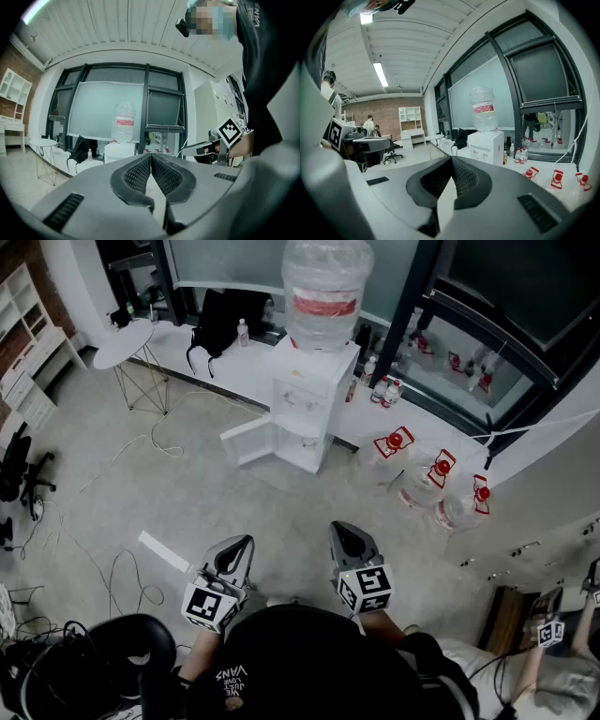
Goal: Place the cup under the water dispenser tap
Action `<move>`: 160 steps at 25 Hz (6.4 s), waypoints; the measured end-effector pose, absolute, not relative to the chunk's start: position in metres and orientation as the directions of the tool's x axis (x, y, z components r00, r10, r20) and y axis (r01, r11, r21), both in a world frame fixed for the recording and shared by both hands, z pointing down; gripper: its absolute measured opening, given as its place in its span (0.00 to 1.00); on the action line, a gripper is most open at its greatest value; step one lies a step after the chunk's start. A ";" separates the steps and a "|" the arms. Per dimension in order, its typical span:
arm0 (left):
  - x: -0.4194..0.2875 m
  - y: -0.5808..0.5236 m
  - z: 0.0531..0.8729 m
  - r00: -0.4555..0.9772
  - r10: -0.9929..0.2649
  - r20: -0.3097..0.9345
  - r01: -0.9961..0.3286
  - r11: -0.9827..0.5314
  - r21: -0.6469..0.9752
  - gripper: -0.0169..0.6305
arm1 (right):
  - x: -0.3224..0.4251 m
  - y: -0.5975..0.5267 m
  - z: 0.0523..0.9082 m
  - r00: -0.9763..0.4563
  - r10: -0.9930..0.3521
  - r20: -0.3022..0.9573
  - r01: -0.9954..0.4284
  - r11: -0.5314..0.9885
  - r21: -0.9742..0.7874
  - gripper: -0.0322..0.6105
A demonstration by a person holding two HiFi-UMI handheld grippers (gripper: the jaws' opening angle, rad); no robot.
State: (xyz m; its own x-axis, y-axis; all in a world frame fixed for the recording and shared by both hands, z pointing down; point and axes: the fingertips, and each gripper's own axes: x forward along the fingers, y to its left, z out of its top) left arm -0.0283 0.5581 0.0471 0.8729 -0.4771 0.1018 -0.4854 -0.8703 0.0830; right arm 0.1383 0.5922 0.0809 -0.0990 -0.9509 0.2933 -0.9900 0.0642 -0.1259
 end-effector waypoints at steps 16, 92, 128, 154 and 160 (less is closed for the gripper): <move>-0.086 0.404 0.045 0.927 -0.362 0.098 -0.370 -0.925 0.084 0.06 | 0.078 0.454 0.070 -0.035 -0.966 0.257 -0.977 -0.020 -0.211 0.12; -0.006 0.011 0.593 0.859 -0.413 0.301 -0.505 -0.776 0.377 0.06 | 0.288 -0.013 0.863 0.263 -0.480 0.837 -0.959 -0.034 0.281 0.24; 0.016 -0.019 0.686 0.837 -0.416 0.355 -0.543 -0.713 0.444 0.06 | 0.379 -0.101 0.982 0.376 -0.186 0.908 -0.795 0.438 0.419 0.16; -0.049 0.029 0.515 0.880 -0.343 0.329 -0.453 -0.816 0.360 0.06 | 0.200 0.005 0.782 0.051 -0.263 0.963 -0.839 0.513 0.184 0.16; -0.067 0.044 0.470 0.881 -0.332 0.337 -0.443 -0.828 0.344 0.06 | 0.168 0.028 0.702 -0.030 -0.299 0.954 -0.809 0.568 0.153 0.16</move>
